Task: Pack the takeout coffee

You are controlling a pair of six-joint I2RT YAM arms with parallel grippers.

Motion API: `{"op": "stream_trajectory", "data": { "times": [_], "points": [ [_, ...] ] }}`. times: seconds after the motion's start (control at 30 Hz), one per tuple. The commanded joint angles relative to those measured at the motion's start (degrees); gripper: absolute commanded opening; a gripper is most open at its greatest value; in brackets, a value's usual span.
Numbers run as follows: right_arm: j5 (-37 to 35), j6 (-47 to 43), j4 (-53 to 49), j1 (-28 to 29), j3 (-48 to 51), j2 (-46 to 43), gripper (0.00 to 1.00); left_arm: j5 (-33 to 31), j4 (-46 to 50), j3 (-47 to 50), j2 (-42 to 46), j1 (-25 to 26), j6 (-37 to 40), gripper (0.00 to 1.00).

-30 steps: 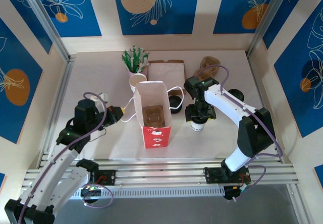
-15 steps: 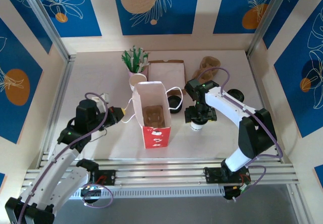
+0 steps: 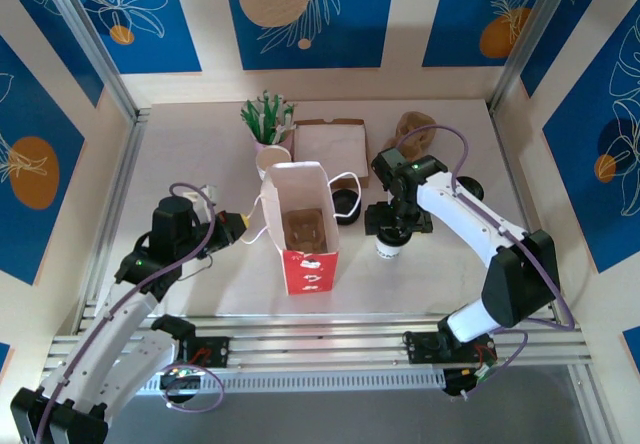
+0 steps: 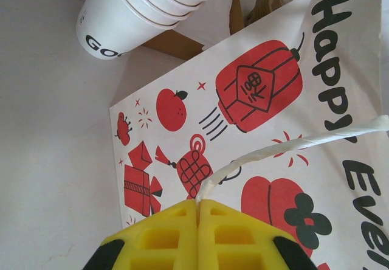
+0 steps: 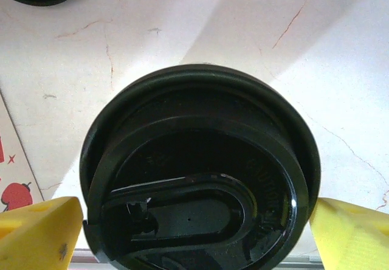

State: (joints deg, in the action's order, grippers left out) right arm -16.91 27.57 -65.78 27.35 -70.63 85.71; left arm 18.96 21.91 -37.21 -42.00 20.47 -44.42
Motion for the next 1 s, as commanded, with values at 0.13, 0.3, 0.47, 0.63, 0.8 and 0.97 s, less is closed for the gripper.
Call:
{"op": "stream_trajectory", "data": {
  "times": [0.13,0.3,0.47,0.63,0.8,0.97],
  "points": [
    [1.8,0.0,-0.4,-0.6,-0.5,-2.8,0.89,-0.8,0.5,-1.3,-0.1,1.0,1.6,0.0],
    [2.2,-0.5,0.1,-2.0,1.0,-1.7,0.91,-0.6,0.2,-1.2,-0.3,1.2,1.5,0.0],
    [1.6,-0.1,1.1,-0.8,2.2,-1.0,0.87,-0.8,0.3,-0.8,-0.2,1.4,1.5,0.0],
    [-0.9,0.6,1.6,0.2,4.6,-0.4,0.82,-0.9,0.2,-0.3,0.1,1.5,1.4,0.0],
    [-2.7,1.7,3.1,0.9,8.8,0.7,0.77,-1.0,0.0,0.5,0.4,1.8,1.3,0.0],
    [-2.1,2.4,4.7,1.5,11.2,1.4,0.76,-1.1,0.0,0.6,0.3,1.9,1.3,0.0]
  ]
}}
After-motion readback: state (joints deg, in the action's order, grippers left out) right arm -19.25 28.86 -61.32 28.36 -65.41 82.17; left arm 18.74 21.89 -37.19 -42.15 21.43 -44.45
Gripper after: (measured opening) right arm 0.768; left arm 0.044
